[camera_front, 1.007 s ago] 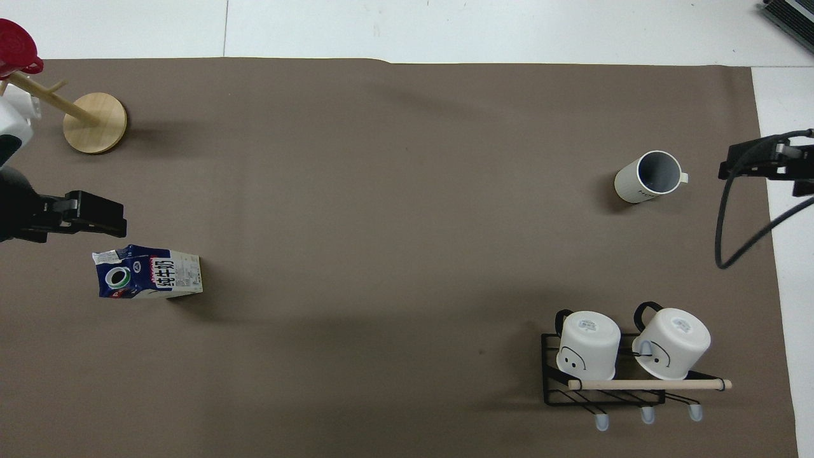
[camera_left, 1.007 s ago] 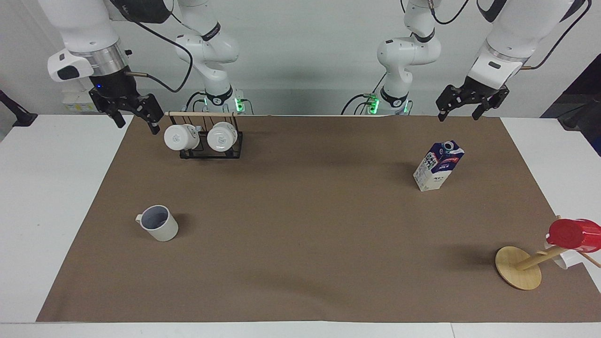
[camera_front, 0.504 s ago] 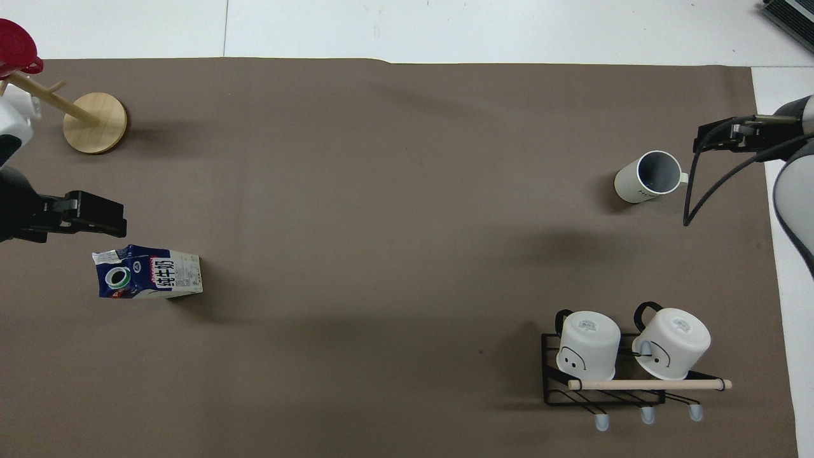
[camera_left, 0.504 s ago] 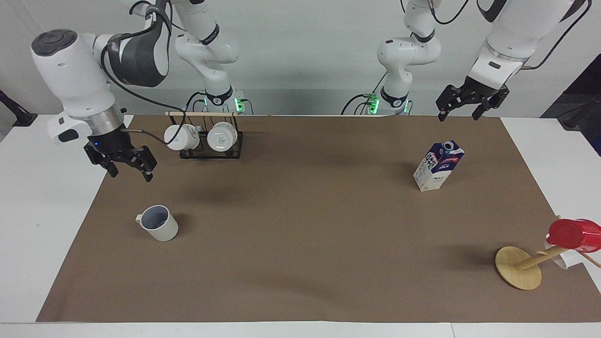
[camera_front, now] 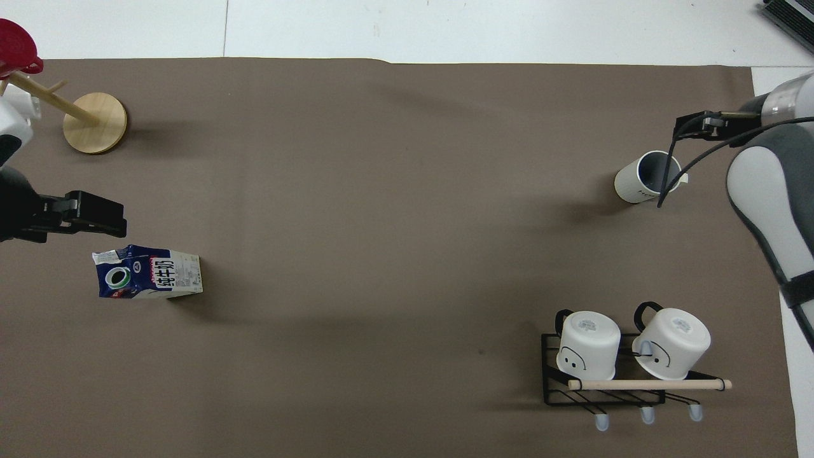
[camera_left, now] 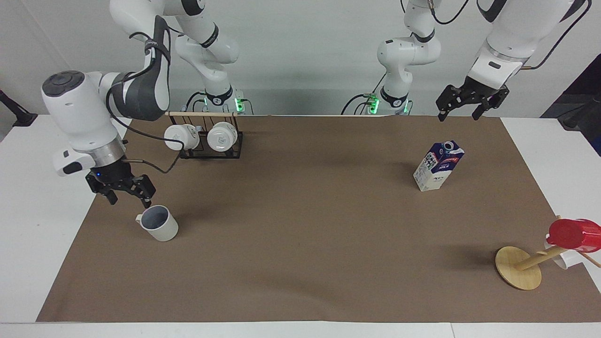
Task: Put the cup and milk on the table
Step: 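Reach the right gripper down to the tipped-over white mug and grasp it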
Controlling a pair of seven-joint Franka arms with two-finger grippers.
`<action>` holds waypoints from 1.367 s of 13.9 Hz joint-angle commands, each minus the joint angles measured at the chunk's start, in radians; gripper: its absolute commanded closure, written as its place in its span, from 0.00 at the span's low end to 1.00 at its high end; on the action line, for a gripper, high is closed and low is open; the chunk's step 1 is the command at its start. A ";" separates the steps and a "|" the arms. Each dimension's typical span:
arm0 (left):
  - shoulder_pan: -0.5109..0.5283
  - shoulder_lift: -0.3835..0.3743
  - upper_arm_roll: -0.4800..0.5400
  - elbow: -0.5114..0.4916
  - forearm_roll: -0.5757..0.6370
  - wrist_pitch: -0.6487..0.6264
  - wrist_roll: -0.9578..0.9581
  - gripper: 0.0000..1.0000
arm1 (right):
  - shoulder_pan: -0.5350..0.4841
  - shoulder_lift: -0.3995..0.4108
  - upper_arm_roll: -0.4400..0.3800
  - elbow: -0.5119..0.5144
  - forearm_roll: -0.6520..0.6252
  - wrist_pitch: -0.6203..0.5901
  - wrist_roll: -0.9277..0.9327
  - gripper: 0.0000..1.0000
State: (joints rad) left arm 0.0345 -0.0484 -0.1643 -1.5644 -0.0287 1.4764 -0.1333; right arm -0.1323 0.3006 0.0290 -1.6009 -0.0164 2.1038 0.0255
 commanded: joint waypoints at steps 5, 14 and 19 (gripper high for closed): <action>0.004 -0.002 0.002 0.012 0.000 -0.016 0.004 0.00 | 0.020 0.011 0.003 -0.112 -0.005 0.093 -0.007 0.00; 0.004 -0.002 0.002 0.012 0.000 -0.016 0.003 0.00 | 0.046 0.051 0.005 -0.230 -0.005 0.231 -0.045 0.00; 0.004 -0.002 0.002 0.012 0.000 -0.018 0.003 0.00 | 0.045 0.063 0.003 -0.280 -0.005 0.318 -0.094 0.00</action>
State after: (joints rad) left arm 0.0345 -0.0484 -0.1643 -1.5644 -0.0287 1.4764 -0.1333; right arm -0.0817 0.3769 0.0294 -1.8643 -0.0166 2.4037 -0.0429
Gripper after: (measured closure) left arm 0.000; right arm 0.000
